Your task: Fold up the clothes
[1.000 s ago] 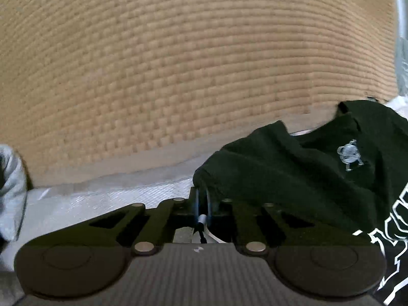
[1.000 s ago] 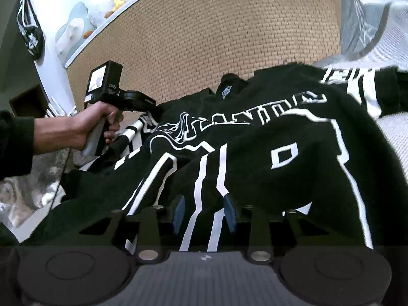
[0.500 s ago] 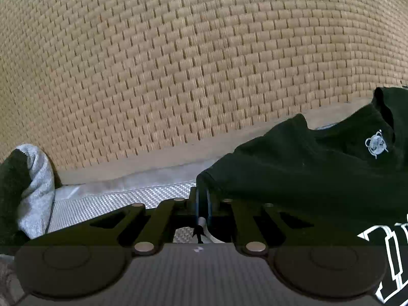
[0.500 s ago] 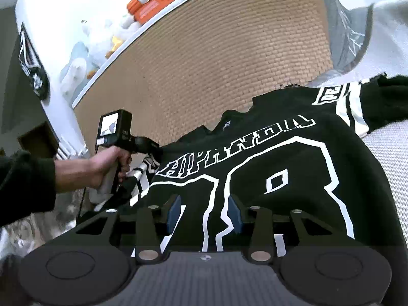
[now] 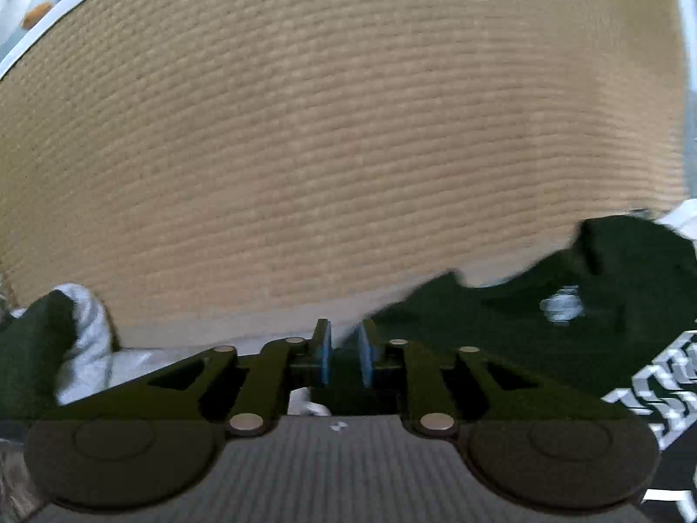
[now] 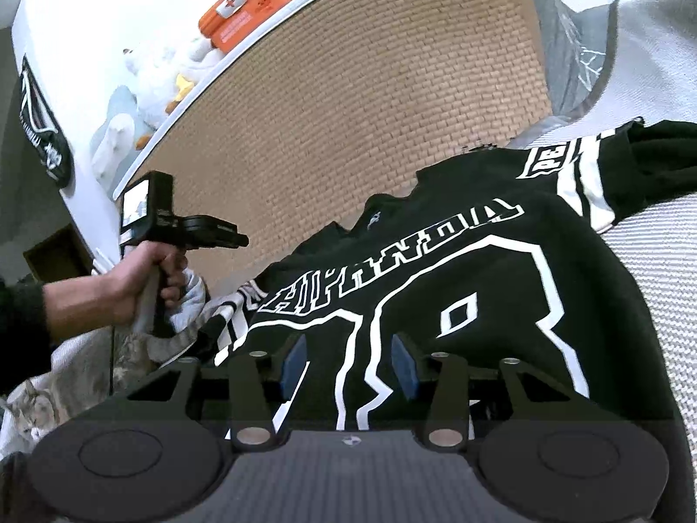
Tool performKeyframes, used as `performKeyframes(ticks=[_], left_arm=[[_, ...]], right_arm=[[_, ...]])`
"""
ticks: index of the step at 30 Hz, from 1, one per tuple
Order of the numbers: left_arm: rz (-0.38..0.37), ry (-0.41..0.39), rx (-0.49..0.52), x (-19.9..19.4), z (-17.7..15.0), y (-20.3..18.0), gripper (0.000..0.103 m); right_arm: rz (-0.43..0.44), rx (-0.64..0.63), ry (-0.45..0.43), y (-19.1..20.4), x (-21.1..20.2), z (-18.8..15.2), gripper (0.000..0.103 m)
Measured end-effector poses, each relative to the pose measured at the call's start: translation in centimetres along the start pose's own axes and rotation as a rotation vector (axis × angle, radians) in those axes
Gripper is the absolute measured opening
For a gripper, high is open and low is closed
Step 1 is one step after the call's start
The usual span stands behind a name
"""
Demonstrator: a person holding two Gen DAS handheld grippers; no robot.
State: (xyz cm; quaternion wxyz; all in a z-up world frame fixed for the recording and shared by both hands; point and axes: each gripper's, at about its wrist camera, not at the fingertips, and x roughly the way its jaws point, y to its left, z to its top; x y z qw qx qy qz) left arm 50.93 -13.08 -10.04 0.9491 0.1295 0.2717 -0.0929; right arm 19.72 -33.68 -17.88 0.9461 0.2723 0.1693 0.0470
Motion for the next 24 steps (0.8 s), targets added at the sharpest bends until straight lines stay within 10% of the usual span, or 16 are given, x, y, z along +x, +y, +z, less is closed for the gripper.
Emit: performKeyframes(ticks=[10,24], left_arm=[[-0.163,0.025,-0.042,-6.4,-6.8,-9.2,0.026],[-0.128,0.021,-0.003,-8.5,-14.3,-13.1,0.036]], right_arm=[[-0.037,0.091,-0.028,-1.8,-0.4,0.3,0.048],[-0.078,0.033,-0.026,-1.3,-0.3,-0.1,0.048]])
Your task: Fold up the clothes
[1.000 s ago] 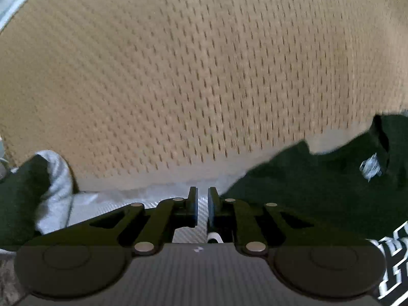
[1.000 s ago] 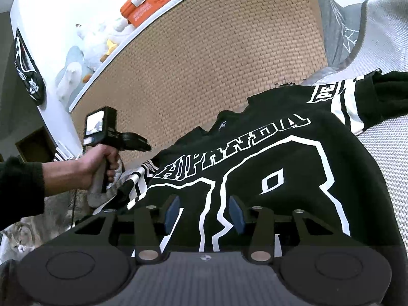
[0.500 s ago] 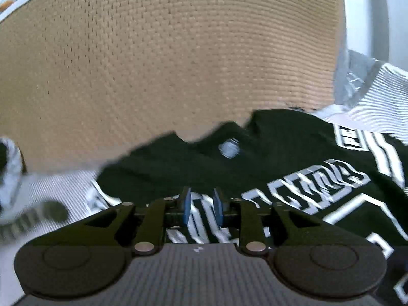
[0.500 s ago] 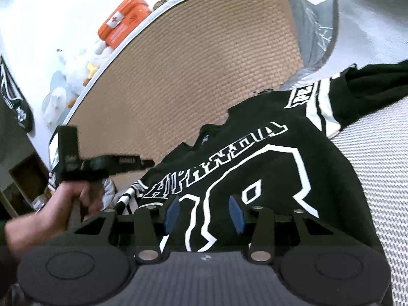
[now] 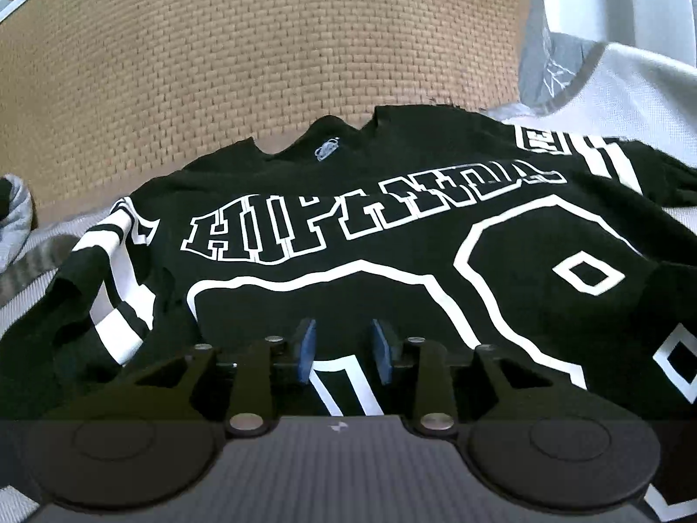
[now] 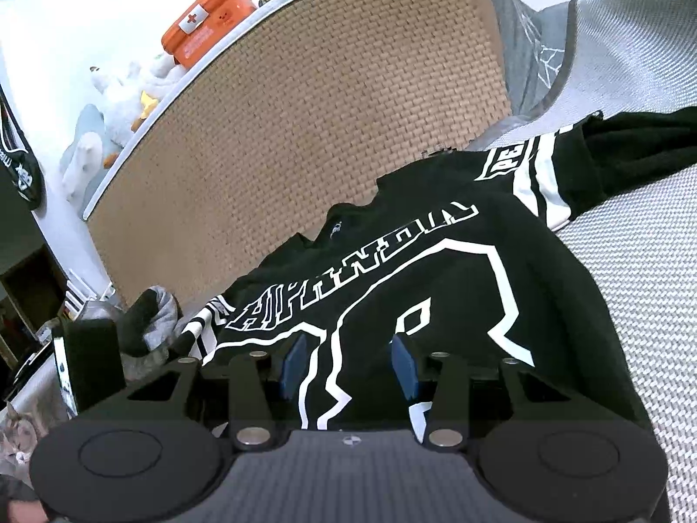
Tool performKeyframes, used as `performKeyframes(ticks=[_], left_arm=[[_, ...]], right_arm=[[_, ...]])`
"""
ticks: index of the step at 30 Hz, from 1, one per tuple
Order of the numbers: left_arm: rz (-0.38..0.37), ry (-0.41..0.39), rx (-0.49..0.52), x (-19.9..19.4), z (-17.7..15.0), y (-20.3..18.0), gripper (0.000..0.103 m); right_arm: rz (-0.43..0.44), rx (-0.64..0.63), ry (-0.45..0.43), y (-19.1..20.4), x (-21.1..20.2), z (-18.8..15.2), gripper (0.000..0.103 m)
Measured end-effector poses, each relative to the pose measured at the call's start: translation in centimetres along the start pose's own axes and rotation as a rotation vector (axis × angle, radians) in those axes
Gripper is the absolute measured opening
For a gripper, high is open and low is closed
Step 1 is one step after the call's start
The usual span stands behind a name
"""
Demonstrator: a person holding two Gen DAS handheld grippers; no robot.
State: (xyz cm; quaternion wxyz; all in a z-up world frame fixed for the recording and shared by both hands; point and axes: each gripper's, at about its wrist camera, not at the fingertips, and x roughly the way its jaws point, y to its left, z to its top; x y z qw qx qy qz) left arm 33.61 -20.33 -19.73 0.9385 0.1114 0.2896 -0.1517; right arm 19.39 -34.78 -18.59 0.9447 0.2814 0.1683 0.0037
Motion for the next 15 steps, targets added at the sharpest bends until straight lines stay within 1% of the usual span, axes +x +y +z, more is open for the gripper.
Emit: performKeyframes(ticks=[4,7,9,11,15], left_arm=[[0.025,-0.017,0.006,0.1,-0.4,-0.3,0.041],[0.022,-0.027,-0.007,0.1,-0.6,-0.1,0.042],[0.010,-0.031,-0.030,0.2,-0.8,0.2,0.043],[0.001,-0.034,-0.045,0.2,-0.9,0.5,0.043],[0.002,-0.041,-0.048,0.2,-1.0,0.5,0.044]], right_arm=[[-0.024,0.006,-0.007,-0.1,-0.1,0.3,0.048],[-0.085,-0.024,-0.011,0.0,-0.2,1.6,0.048],[-0.152,-0.110,-0.031,0.2,-0.2,3.4,0.048],[-0.214,-0.187,-0.030,-0.1,0.7,5.8,0.048],[-0.292,-0.299,-0.005,-1.9,3.7,11.0,0.050]])
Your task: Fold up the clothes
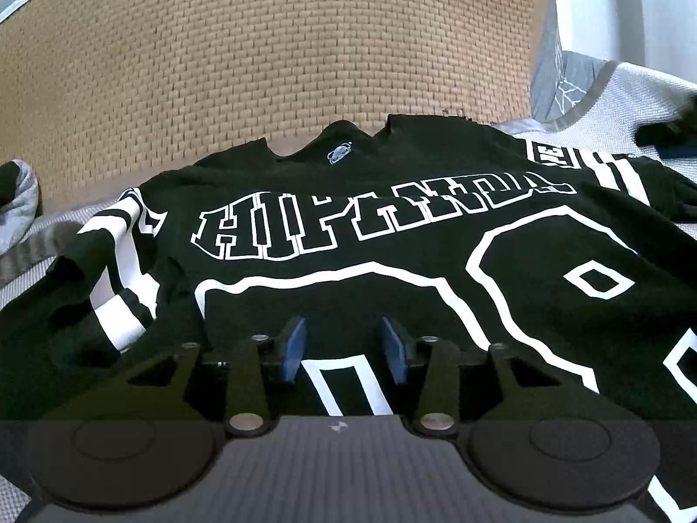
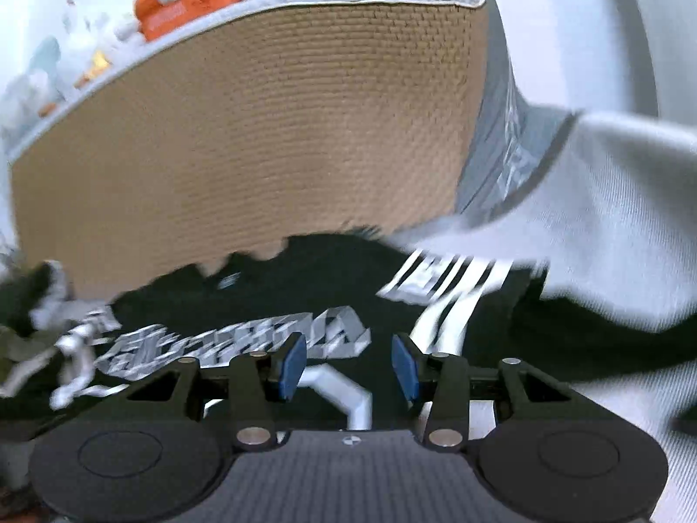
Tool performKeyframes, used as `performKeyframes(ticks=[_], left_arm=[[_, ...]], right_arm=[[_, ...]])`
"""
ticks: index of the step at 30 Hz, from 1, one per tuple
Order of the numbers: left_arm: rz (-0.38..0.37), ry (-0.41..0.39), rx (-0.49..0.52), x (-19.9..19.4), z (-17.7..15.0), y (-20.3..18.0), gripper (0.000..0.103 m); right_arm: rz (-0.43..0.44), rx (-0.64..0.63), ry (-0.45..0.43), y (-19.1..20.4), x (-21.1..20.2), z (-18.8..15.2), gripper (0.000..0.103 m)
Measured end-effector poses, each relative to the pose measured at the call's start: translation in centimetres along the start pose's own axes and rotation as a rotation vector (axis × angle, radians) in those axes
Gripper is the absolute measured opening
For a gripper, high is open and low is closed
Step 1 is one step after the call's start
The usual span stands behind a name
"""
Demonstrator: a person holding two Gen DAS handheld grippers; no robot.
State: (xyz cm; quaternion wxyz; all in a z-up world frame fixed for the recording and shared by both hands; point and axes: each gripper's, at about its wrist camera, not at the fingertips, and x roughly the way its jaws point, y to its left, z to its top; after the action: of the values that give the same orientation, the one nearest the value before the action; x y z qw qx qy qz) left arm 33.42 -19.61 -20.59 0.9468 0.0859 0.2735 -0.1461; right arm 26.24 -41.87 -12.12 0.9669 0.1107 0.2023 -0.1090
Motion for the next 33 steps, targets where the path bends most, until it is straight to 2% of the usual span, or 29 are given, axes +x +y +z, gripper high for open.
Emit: performKeyframes(ticks=[2,4,7,15,20,24,26,27,28,30,31,32,33], left_arm=[[0.000,-0.003,-0.002,0.0,0.0,0.0,0.044],[-0.003,-0.005,-0.011,0.0,-0.1,0.2,0.044],[-0.010,-0.008,-0.025,0.0,-0.2,0.4,0.045],[-0.019,-0.016,-0.043,0.0,-0.3,0.7,0.045],[-0.023,-0.023,-0.055,0.1,-0.4,0.9,0.046],[-0.024,-0.025,-0.062,0.0,-0.4,0.9,0.046],[-0.022,-0.026,-0.060,0.0,-0.4,0.9,0.046],[-0.021,-0.027,-0.059,0.0,-0.4,0.8,0.046],[-0.021,-0.027,-0.058,0.0,-0.4,0.8,0.046],[-0.019,-0.027,-0.057,0.0,-0.4,0.8,0.046],[-0.018,-0.027,-0.057,0.0,-0.4,0.8,0.046],[-0.017,-0.027,-0.056,0.1,-0.4,0.8,0.046],[-0.017,-0.027,-0.056,0.1,-0.4,0.8,0.046]], right_arm=[[-0.020,-0.042,0.024,-1.2,2.4,2.1,0.052],[-0.013,-0.075,0.065,-2.5,5.1,3.9,0.058],[-0.052,-0.126,0.107,-4.0,9.3,6.0,0.058],[-0.094,-0.285,0.246,-5.7,16.8,6.9,0.058],[-0.035,-0.257,0.331,-6.9,19.5,6.8,0.058],[0.022,-0.188,0.366,-7.5,20.0,7.4,0.062],[0.062,-0.193,0.386,-7.3,19.9,7.5,0.061],[0.078,-0.214,0.394,-7.0,19.8,7.5,0.059],[0.094,-0.234,0.402,-6.6,19.8,7.4,0.052],[0.111,-0.241,0.415,-6.1,19.5,7.4,0.036],[0.105,-0.252,0.419,-5.8,19.4,7.5,0.021],[0.091,-0.272,0.419,-5.5,19.3,7.5,0.014],[0.076,-0.291,0.420,-5.2,19.1,7.5,0.012]])
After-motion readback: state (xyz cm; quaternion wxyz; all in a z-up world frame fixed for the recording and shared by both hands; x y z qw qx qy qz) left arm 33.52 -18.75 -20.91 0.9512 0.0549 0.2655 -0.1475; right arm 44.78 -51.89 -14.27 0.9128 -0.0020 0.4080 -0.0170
